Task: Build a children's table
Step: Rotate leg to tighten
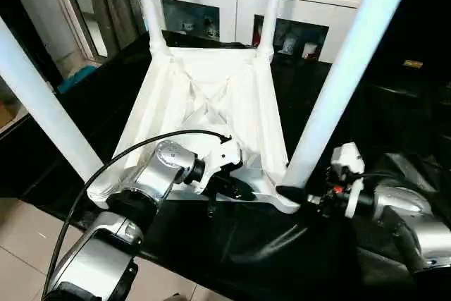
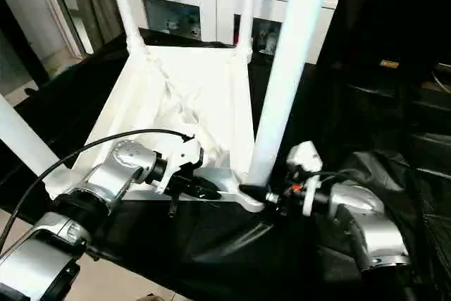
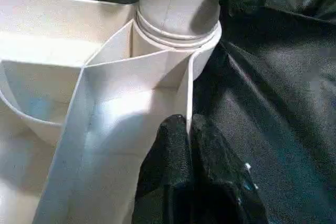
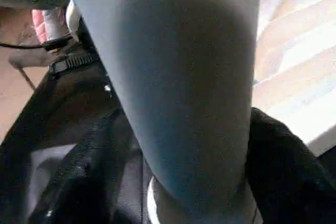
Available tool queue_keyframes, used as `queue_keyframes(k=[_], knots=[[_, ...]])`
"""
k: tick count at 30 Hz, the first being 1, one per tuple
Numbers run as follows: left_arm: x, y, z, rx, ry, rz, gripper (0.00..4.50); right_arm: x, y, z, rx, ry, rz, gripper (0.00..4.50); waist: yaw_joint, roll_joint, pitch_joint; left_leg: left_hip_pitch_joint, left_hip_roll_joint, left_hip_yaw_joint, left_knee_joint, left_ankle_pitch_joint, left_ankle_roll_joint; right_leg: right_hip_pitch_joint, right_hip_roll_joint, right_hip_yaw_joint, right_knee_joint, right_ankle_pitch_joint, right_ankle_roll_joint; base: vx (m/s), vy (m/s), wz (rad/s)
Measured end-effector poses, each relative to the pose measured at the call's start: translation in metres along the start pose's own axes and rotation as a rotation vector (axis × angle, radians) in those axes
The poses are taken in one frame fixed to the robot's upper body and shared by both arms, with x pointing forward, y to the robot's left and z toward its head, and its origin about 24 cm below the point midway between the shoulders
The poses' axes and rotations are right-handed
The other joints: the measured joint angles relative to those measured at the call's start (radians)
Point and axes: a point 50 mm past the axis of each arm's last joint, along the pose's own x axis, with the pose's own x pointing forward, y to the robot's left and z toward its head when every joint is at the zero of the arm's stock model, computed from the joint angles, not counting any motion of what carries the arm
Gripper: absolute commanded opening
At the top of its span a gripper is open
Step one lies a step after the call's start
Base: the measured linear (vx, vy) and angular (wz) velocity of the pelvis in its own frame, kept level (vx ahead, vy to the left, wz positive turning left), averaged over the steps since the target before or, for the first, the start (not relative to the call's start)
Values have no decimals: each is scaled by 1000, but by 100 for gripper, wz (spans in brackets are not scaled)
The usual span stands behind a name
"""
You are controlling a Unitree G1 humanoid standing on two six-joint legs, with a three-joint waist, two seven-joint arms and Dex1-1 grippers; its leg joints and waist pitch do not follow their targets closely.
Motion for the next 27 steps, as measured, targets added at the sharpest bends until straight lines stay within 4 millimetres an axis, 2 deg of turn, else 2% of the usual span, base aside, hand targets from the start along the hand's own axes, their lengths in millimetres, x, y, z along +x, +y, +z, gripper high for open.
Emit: queue_keyframes(k=[9, 14, 17, 20, 23, 27], knots=[[-2, -2, -1, 5, 3, -8, 0, 0, 0, 0, -27, 19, 8, 217, 1, 0, 0, 0, 0, 0, 0, 0, 0, 0, 0, 0, 0, 0, 0, 0, 0, 0], [0, 0, -1, -17, -5, 21, 0, 3, -2, -2, -20, 5, -30, 207, -1, -1, 0, 2, 0, 0, 2, 0, -1, 1, 0, 1, 3, 0, 0, 0, 0, 0], [10, 10, 5, -44, -14, 148, 0, 9, -15, -4, 15, -39, -220, 206, -10, -5, 1, 5, 0, 0, 8, -2, -4, 3, -1, 2, 8, 0, -1, 0, 0, 0], [27, 18, 15, -80, -23, 274, 0, 14, -26, -7, 78, -92, -441, 203, -26, -8, 3, 8, 0, -1, 12, -2, -5, 7, -1, 2, 7, -3, 5, -18, 4, -1], [46, 20, 25, -120, -36, 359, 0, 19, -31, -8, 145, -155, -629, 202, -30, -7, 3, 8, -1, -1, 11, -2, -5, 8, -2, 2, 0, -3, 5, 0, 0, 0], [58, 21, 33, -146, -42, 421, 0, 27, -33, -6, 162, -179, -775, 202, -30, -5, 2, 7, -1, -1, 10, -2, -5, 9, -2, 2, -4, -1, 4, 0, 0, 0]])
